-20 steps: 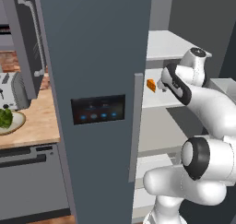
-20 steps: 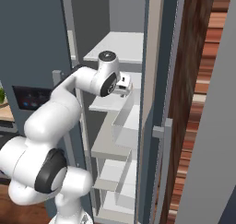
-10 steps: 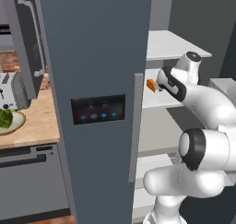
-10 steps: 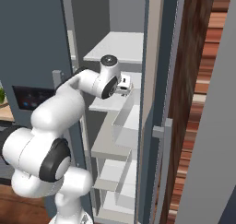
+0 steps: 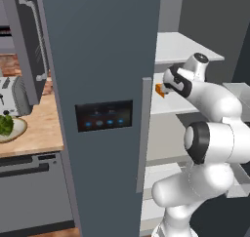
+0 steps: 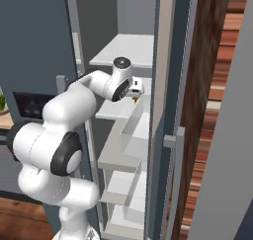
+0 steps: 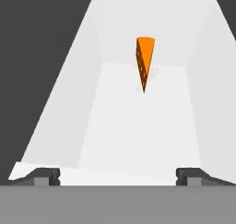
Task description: Pick the cheese from the fridge and the cheese grater from the cabinet and place them next to the salad bowl.
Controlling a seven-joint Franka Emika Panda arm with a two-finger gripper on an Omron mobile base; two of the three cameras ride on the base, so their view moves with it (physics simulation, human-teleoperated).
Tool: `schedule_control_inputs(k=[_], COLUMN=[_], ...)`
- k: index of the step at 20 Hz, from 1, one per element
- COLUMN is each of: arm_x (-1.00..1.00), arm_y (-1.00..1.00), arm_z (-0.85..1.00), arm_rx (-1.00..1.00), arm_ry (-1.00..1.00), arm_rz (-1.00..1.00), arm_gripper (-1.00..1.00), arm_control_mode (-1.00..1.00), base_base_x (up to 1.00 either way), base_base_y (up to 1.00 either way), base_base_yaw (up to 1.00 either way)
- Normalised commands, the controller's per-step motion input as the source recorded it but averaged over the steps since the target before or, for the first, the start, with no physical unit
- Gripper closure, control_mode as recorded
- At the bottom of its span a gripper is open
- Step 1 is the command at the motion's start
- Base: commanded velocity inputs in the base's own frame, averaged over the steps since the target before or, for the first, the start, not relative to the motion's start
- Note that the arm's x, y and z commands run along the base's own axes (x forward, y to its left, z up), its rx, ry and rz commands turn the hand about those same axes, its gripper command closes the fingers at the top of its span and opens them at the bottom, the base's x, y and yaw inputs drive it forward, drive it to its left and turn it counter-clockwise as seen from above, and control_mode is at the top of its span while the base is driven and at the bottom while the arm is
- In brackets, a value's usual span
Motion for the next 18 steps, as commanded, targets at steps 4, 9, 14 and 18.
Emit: schedule_control_inputs(k=[4, 9, 14, 18], arm_x=[0.28, 0.24, 0.24, 0.09], arm_y=[0.00, 0.00, 0.00, 0.00], arm_z=[-0.35, -0.43, -0.37, -0.39], arm_rx=[0.00, 0.00, -0.01, 0.00], arm_ry=[0.00, 0.00, 0.00, -0.15], arm_rz=[0.01, 0.00, 0.00, 0.00], arm_gripper=[-1.00, -1.00, -1.00, -1.00], arm_control_mode=[-1.00, -1.00, -1.00, -1.00], base_base_x=[0.00, 0.00, 0.00, 0.00], base_base_y=[0.00, 0.00, 0.00, 0.00], base_base_yaw=[0.00, 0.00, 0.00, 0.00])
